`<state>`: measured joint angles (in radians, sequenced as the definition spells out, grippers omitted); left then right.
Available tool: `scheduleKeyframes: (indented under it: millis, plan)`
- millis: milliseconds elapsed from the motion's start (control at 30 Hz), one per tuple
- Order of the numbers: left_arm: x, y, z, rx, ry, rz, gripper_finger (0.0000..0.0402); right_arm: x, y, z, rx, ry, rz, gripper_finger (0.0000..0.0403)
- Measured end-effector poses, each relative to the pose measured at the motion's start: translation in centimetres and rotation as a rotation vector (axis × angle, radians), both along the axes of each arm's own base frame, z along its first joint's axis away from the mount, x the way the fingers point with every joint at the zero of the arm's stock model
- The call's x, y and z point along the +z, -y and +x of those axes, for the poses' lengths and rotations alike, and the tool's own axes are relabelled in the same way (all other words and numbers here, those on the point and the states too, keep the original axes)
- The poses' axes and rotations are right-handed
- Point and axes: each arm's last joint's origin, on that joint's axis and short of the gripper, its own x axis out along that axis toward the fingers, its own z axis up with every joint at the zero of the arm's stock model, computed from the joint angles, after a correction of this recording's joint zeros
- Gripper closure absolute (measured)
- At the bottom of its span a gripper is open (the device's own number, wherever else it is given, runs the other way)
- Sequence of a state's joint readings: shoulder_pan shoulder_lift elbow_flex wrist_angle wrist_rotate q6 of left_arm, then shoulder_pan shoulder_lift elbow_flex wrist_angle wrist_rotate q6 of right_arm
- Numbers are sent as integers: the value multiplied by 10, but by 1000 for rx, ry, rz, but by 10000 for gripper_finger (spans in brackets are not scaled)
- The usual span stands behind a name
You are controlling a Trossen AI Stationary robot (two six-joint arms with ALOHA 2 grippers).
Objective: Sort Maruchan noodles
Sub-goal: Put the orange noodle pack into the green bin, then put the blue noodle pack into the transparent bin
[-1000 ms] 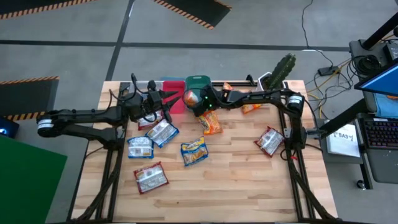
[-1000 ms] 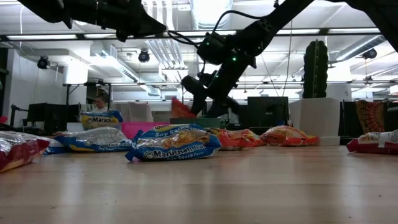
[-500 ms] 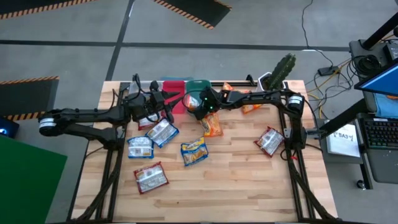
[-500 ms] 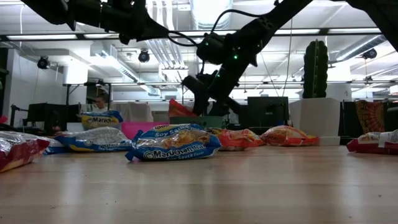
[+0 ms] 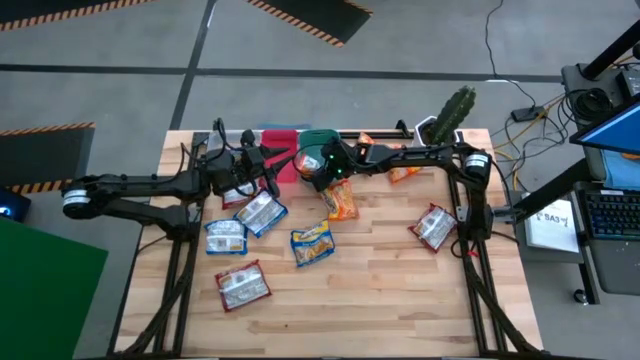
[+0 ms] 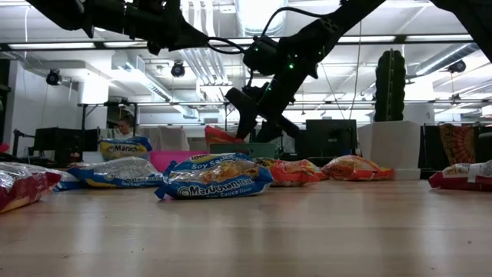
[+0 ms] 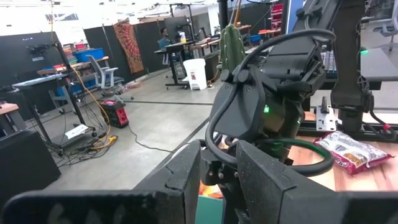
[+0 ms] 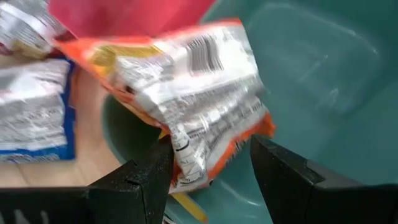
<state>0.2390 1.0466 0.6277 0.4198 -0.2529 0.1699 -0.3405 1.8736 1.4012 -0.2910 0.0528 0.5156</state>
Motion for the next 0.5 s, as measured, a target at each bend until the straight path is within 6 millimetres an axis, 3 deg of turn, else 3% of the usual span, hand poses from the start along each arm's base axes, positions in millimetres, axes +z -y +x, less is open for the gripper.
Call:
scheduleKeyframes:
  millis: [267, 500]
  plan:
    - [0, 0, 0, 0, 1, 0, 314, 24, -1, 0, 10, 20, -13, 202]
    - [-2, 1, 0, -4, -8, -19, 314, 52, -9, -15, 61, -18, -32, 202]
